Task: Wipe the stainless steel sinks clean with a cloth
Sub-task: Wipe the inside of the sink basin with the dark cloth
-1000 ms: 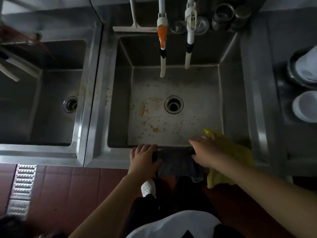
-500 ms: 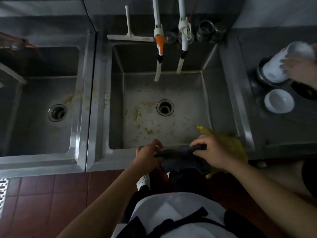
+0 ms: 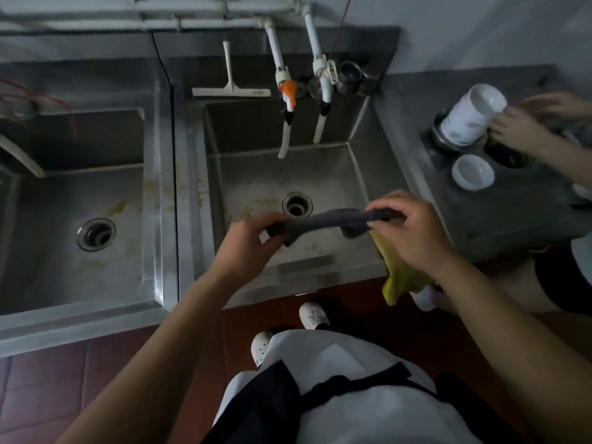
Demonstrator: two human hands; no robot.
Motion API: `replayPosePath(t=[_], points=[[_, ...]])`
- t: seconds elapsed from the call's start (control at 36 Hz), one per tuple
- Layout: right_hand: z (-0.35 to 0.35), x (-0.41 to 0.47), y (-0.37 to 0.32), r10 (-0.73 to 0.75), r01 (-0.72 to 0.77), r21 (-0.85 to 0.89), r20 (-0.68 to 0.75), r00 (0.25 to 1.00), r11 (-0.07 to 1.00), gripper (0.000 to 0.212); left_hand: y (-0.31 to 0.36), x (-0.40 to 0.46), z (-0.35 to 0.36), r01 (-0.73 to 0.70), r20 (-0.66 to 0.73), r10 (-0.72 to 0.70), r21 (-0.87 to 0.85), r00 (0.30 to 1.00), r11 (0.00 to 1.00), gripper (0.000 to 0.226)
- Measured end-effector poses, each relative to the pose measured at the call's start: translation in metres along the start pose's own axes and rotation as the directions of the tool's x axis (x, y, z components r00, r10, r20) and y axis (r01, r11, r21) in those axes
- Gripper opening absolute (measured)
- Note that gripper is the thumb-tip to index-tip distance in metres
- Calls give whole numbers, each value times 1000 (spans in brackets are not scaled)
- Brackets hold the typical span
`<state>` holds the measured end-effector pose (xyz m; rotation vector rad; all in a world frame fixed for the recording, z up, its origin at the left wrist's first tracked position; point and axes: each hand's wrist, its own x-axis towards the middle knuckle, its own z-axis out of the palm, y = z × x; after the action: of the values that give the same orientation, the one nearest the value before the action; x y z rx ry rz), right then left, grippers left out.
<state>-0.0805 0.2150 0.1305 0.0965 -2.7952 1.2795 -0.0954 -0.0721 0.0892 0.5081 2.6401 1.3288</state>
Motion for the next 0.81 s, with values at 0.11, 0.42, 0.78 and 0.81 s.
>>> replayPosePath(t=[0.11, 0.42, 0.78, 0.81], points=[[29, -29, 21, 8, 3, -138, 76, 997, 990, 28, -16, -19, 17, -148, -49, 160, 194, 986, 970, 28], [98, -112, 74, 243, -160, -271, 305, 921, 949, 24, -70, -102, 81, 109, 218, -150, 186, 964, 977, 33], [90, -61, 68, 230, -229, -56, 442, 867, 972, 19, -70, -75, 67, 394, 138, -382, -74, 914, 916, 28], [90, -53, 68, 234, -228, -69, 451, 861, 971, 19, -70, -68, 66, 400, 136, -390, -55, 911, 915, 26]])
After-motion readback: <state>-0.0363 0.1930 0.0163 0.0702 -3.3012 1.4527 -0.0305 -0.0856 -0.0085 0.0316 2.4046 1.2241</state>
